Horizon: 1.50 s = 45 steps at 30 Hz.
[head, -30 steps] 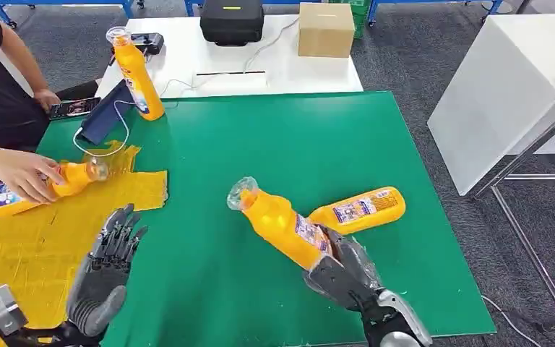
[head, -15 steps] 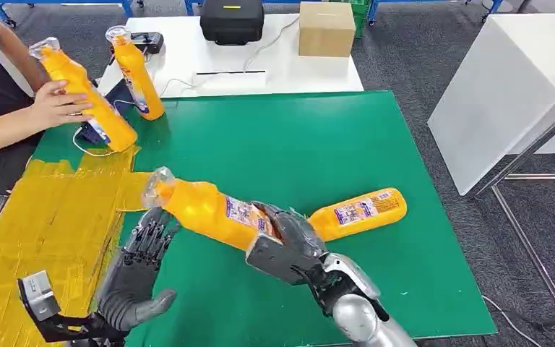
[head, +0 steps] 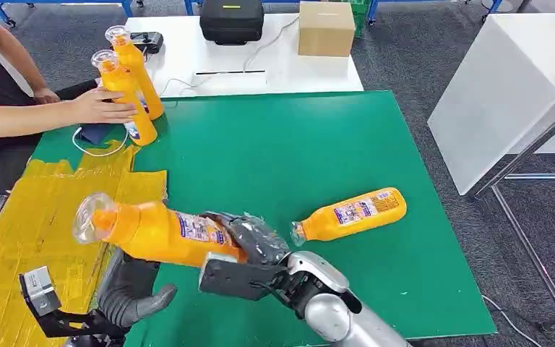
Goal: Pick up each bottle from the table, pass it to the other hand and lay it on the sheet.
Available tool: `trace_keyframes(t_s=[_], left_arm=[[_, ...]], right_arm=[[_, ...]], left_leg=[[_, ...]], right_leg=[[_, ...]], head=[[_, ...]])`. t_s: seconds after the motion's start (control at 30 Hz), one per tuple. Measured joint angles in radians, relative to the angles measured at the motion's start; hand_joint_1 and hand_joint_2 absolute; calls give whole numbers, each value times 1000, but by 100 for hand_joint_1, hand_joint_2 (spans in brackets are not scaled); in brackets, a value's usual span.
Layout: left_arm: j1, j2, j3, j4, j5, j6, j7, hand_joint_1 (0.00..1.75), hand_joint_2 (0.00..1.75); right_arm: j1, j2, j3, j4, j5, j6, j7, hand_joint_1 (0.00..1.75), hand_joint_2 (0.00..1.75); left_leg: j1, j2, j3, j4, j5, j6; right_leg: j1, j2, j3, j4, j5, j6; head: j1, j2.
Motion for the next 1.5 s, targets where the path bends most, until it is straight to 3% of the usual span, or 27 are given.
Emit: trace_keyframes(t_s=[0.23, 0.27, 0.3, 1.17, 1.2, 1.23, 1.27, 1.3, 1.5], left_arm=[[-9, 0, 0, 6, 9, 0, 4, 0, 175], [-11, 0, 0, 7, 11, 0, 5, 150, 175], [-13, 0, 0, 10, 14, 0, 5, 175, 175], [-19, 0, 2, 38, 42, -32, -30, 175, 175], [-19, 0, 3, 39, 42, -37, -32, 175, 175], [-20, 0, 3, 39, 41, -39, -35, 175, 175], [-21, 0, 3, 39, 39, -40, -39, 175, 175], [-23, 1, 3, 40, 36, -41, -41, 175, 175], [-24, 3, 16, 30, -150, 25, -80, 175, 175]], right_arm=[[-31, 4, 69, 36, -19, 31, 1, 175, 175], [-37, 4, 78, 43, -23, 36, 1, 175, 175], [-43, 5, 89, 51, -26, 40, 1, 175, 175], [-68, 6, 137, 111, -34, 40, 0, 175, 175], [-68, 6, 137, 112, -34, 36, -2, 115, 175], [-68, 6, 137, 113, -34, 28, -6, 0, 175], [-68, 6, 137, 114, -32, 13, -11, 0, 175], [-66, 5, 136, 114, -29, -3, -16, 0, 0], [47, -12, 55, 77, 71, -173, -58, 0, 0]], left_leg=[[0, 0, 0, 0, 0, 0], [0, 0, 0, 0, 0, 0], [0, 0, 0, 0, 0, 0], [0, 0, -1, 0, 0, 0], [0, 0, -1, 0, 0, 0], [0, 0, -1, 0, 0, 0], [0, 0, -1, 0, 0, 0], [0, 0, -1, 0, 0, 0], [0, -1, -1, 0, 0, 0]], right_leg=[[0, 0, 0, 0, 0, 0], [0, 0, 0, 0, 0, 0], [0, 0, 0, 0, 0, 0], [0, 0, -1, 0, 0, 0], [0, 0, -1, 0, 0, 0], [0, 0, -1, 0, 0, 0], [0, 0, -1, 0, 0, 0], [0, 0, -1, 0, 0, 0], [0, -1, -1, 0, 0, 0]], head=[[0, 0], [0, 0], [0, 0], [0, 0], [0, 0], [0, 0], [0, 0], [0, 0], [1, 0]])
